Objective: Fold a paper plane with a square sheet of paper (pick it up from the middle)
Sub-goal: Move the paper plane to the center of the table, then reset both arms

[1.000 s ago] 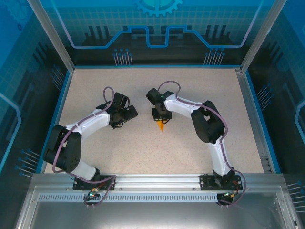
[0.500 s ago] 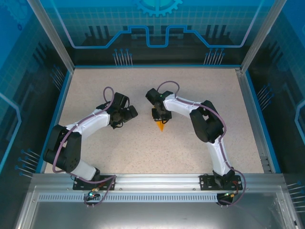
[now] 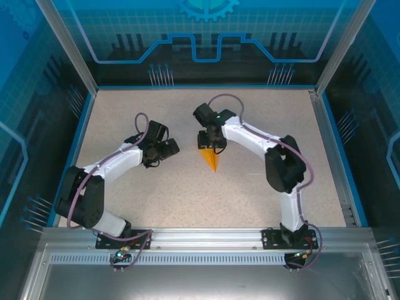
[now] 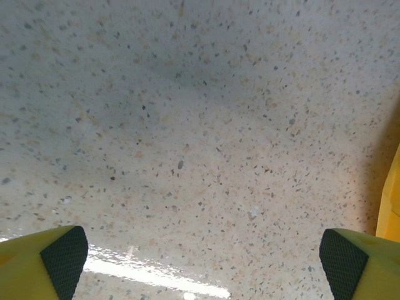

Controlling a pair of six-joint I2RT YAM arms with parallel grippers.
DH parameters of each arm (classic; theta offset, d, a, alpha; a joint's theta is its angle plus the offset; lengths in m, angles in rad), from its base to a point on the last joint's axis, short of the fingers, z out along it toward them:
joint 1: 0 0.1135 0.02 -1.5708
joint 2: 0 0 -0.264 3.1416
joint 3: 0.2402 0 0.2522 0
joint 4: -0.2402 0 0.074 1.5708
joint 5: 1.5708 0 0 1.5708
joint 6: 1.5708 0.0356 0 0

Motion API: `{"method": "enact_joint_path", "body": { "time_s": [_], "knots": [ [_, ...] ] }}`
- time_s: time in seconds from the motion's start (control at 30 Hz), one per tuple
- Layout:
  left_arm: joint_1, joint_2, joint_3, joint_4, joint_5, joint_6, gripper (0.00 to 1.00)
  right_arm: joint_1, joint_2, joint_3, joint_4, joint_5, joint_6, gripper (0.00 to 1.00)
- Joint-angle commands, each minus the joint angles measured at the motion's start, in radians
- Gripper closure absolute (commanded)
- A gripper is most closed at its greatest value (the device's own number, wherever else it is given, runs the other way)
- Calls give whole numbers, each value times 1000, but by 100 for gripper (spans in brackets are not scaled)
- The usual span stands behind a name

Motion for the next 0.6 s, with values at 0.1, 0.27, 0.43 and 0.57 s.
{"method": "enact_joint_path", "body": {
  "time_s": [0.1, 0.27, 0.43, 0.57],
  "knots": [
    [59, -144, 16, -4, -126, 114, 1, -43, -229, -87, 36, 144, -31, 25],
    [120, -281, -54, 74, -256, 226, 1, -129, -466, -332, 220, 333, -111, 1],
    [180, -358, -148, 185, -393, 346, 1, -247, -655, -603, 410, 506, -188, 1],
    [239, -394, -253, 329, -427, 399, 1, -348, -733, -810, 642, 560, -319, 1]
  ]
}}
